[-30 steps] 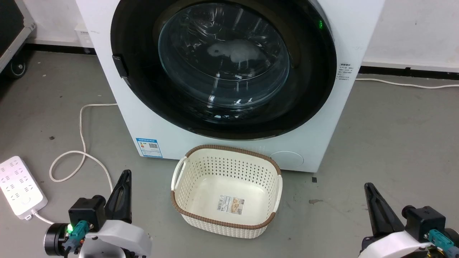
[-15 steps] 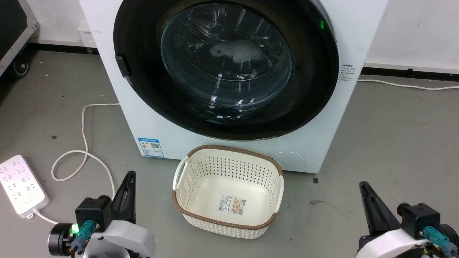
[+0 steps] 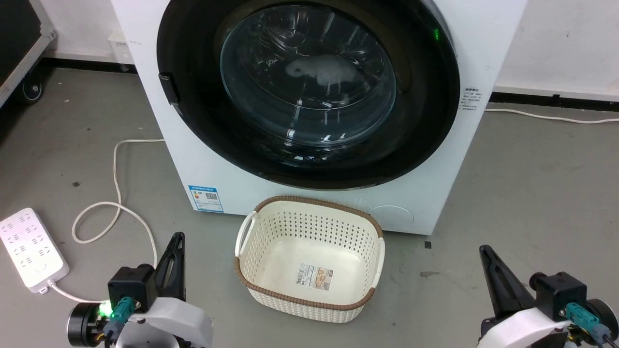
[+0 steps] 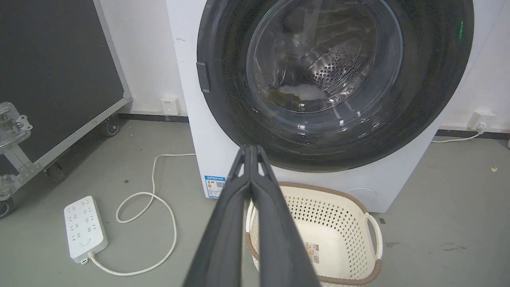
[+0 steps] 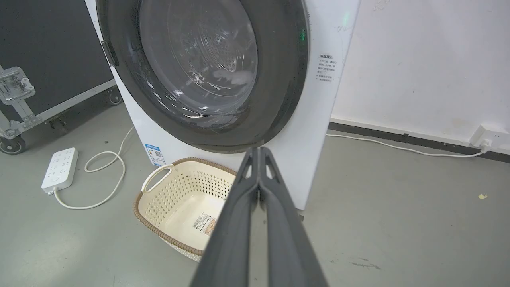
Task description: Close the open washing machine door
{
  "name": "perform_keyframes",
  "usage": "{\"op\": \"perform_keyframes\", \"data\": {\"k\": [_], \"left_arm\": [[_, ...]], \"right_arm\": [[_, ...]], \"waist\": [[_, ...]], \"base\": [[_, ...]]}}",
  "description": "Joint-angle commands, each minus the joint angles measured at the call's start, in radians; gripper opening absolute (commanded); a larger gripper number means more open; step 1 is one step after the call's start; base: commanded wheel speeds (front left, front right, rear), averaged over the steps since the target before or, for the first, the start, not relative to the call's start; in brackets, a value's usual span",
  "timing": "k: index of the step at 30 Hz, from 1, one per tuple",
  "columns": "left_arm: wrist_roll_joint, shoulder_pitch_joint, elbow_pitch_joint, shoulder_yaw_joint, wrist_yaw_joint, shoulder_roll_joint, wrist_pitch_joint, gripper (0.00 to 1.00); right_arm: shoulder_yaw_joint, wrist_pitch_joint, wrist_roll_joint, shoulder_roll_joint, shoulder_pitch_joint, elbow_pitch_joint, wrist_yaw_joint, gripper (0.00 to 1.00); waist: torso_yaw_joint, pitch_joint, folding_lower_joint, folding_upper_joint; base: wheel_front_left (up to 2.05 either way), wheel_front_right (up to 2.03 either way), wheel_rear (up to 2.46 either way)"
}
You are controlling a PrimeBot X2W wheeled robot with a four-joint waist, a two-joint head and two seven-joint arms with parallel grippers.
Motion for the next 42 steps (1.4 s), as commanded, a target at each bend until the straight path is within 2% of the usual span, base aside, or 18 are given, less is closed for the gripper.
{"op": "perform_keyframes", "data": {"k": [1, 27, 42], "left_arm": [[0.021, 0.013, -0.007, 0.006, -0.003, -0.01, 0.006, 0.0], [0.119, 0.02, -0.022, 0.029, -0.006, -0.065, 0.046, 0.0], [0.119, 0.02, -0.022, 0.029, -0.006, -0.065, 0.046, 0.0]], "right_arm": [[0.004, 0.005, -0.012, -0.003, -0.018, -0.008, -0.001, 0.0], [0.021, 0.037, -0.049, -0.004, -0.033, -0.012, -0.001, 0.0], [0.021, 0.037, -0.049, -0.004, -0.033, -0.012, -0.001, 0.0]], "waist": [[0.002, 0.0, 0.0, -0.0001], [0.016, -0.005, 0.0, -0.0001], [0.016, -0.005, 0.0, -0.0001]], "base": [[0.0, 0.0, 0.0], [0.0, 0.0, 0.0], [0.0, 0.0, 0.0]]}}
